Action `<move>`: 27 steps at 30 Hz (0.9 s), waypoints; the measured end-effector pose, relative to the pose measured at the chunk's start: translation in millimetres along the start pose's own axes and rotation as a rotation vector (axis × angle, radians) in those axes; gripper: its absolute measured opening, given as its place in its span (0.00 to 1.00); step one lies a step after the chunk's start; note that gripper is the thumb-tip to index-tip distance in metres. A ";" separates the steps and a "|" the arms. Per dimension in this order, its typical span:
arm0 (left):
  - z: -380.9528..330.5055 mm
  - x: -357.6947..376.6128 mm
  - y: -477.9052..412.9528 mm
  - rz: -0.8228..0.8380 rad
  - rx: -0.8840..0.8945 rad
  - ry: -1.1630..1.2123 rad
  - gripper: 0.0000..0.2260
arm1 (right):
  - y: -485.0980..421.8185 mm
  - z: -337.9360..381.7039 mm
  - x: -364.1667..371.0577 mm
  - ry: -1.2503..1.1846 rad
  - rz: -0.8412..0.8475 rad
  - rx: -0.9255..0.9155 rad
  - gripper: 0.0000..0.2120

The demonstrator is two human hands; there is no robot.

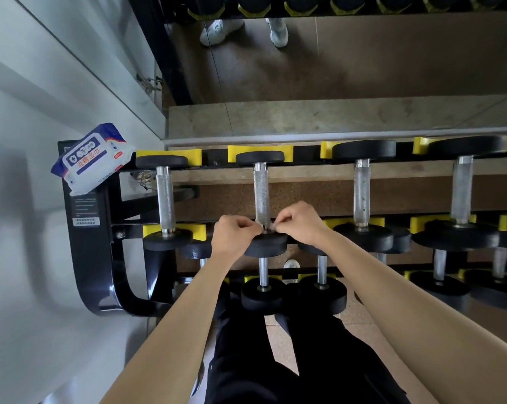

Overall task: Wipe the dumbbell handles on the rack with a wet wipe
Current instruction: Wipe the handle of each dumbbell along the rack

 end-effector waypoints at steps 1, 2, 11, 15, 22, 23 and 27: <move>2.8 -1.0 -1.7 -0.019 -0.014 -0.028 0.07 | 1.8 1.5 -0.3 -0.011 0.005 -0.014 0.04; 7.0 -2.8 -2.5 -0.036 -0.032 -0.052 0.07 | 3.3 3.8 0.0 -0.027 0.007 -0.026 0.04; 6.4 0.4 0.8 -0.002 -0.052 -0.113 0.05 | -2.8 32.9 23.8 -0.003 0.064 -0.128 0.06; 6.8 -4.7 4.8 -0.027 -0.077 -0.095 0.04 | -4.3 31.4 20.2 0.033 0.048 -0.104 0.05; -2.9 -6.6 24.0 -0.011 -0.015 0.023 0.06 | -3.5 7.3 1.2 0.102 -0.096 -0.052 0.05; -7.5 -6.4 28.8 -0.004 -0.002 0.041 0.06 | -4.4 4.7 2.7 0.105 -0.101 -0.045 0.06; -14.2 -8.8 49.8 -0.003 -0.022 0.223 0.04 | -6.2 3.9 8.4 0.050 -0.061 -0.029 0.07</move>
Point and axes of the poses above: each hand's wrist, its own y-axis away from the middle knuckle, its own x-axis out of the palm, z = x × y, the point moved 10 cm from there along -y, towards the middle knuckle, and after that the axes turned 7 degrees about -y, right-handed, at the moved point
